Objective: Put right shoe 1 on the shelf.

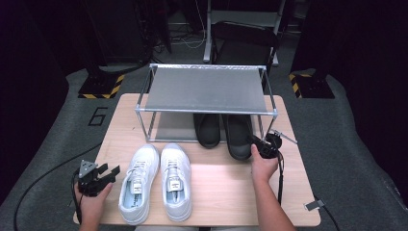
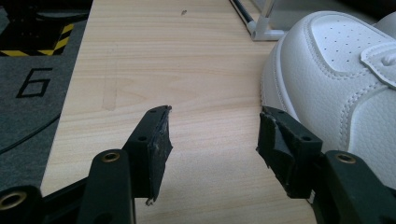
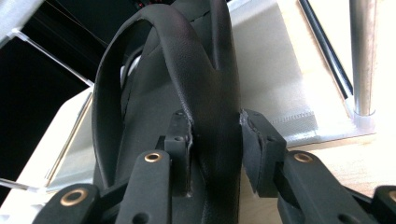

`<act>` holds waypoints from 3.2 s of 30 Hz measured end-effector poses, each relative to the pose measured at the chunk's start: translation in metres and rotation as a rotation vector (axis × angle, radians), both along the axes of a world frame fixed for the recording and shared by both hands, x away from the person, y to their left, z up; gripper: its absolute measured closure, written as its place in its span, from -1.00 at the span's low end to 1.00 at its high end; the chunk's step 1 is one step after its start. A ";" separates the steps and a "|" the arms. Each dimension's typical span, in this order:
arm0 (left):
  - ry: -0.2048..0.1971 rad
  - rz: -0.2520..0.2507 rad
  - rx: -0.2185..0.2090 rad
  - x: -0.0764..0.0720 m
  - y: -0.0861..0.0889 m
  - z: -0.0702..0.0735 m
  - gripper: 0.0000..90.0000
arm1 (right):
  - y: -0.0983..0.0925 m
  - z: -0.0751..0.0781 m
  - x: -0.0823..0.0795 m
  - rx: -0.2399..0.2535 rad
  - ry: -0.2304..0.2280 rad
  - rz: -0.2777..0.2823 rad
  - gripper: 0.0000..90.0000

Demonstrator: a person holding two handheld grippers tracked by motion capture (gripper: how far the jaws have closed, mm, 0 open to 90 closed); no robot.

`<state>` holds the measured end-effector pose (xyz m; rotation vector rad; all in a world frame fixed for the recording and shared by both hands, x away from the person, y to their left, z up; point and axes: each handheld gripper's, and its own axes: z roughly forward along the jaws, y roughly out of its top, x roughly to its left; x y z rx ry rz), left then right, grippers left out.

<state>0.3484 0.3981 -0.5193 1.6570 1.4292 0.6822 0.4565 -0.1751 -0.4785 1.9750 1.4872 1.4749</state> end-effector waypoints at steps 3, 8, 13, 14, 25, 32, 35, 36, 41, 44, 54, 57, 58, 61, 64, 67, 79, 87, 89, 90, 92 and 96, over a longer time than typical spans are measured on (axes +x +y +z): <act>-0.011 0.006 -0.002 0.000 0.000 -0.001 -0.04 | 0.000 -0.004 0.004 -0.007 0.011 -0.002 0.45; 0.002 0.001 0.004 0.001 0.000 -0.001 -0.04 | -0.001 -0.010 0.012 -0.015 0.021 -0.007 0.45; 0.003 0.002 0.001 0.001 0.000 -0.001 -0.04 | 0.002 -0.013 0.021 -0.018 0.021 -0.023 0.45; -0.007 0.010 -0.004 0.002 0.000 -0.002 -0.04 | 0.002 -0.014 0.022 -0.023 0.020 -0.024 0.45; 0.005 0.010 -0.007 0.002 0.002 -0.002 -0.04 | 0.009 -0.024 0.034 -0.017 0.028 -0.049 0.45; 0.007 0.005 -0.005 0.002 0.001 -0.002 -0.04 | 0.008 -0.025 0.035 -0.006 0.027 -0.067 0.45; 0.010 0.003 -0.004 0.002 0.001 -0.002 -0.04 | 0.007 -0.025 0.035 -0.004 0.026 -0.073 0.45; 0.012 0.003 -0.004 0.002 0.001 -0.002 -0.04 | 0.007 -0.025 0.036 -0.005 0.024 -0.074 0.45; 0.006 0.005 -0.004 0.002 0.001 -0.002 -0.04 | 0.010 -0.025 0.036 -0.020 0.015 -0.081 0.45; 0.007 0.005 -0.007 0.002 0.001 -0.002 -0.04 | 0.012 -0.027 0.037 -0.015 0.002 -0.087 0.45; -0.009 0.013 -0.016 0.001 0.004 -0.003 -0.04 | 0.022 -0.024 0.048 -0.020 -0.013 -0.096 0.45; -0.005 0.012 -0.015 0.001 0.004 -0.003 -0.04 | 0.023 -0.026 0.050 -0.035 -0.011 -0.096 0.44; -0.004 0.012 -0.015 0.001 0.004 -0.003 -0.04 | 0.024 -0.027 0.051 -0.023 -0.005 -0.103 0.44; 0.006 0.005 -0.012 0.001 0.004 -0.003 -0.03 | 0.024 -0.029 0.052 -0.038 -0.007 -0.109 0.44; 0.007 0.003 -0.010 0.001 0.004 -0.002 -0.04 | 0.024 -0.030 0.053 -0.060 -0.018 -0.111 0.44; 0.009 0.001 -0.009 0.001 0.003 -0.003 -0.03 | 0.023 -0.031 0.055 -0.062 -0.020 -0.120 0.44; 0.004 0.002 -0.012 -0.001 0.003 -0.002 -0.03 | 0.022 -0.038 0.059 -0.085 -0.012 -0.136 0.42; 0.008 -0.001 -0.010 -0.001 0.002 -0.002 -0.03 | 0.023 -0.041 0.059 -0.079 -0.001 -0.144 0.35; 0.004 0.001 -0.012 -0.001 0.003 -0.002 -0.03 | 0.022 -0.043 0.058 -0.086 -0.010 -0.139 0.27; 0.006 0.002 -0.013 -0.001 0.003 -0.002 -0.03 | 0.023 -0.042 0.057 -0.080 -0.007 -0.144 0.22; 0.004 0.001 -0.012 -0.001 0.003 -0.002 -0.03 | 0.024 -0.041 0.056 -0.090 -0.023 -0.137 0.12; -0.010 0.007 -0.015 -0.001 0.002 -0.003 -0.03 | 0.026 -0.038 0.054 -0.127 -0.040 -0.124 0.06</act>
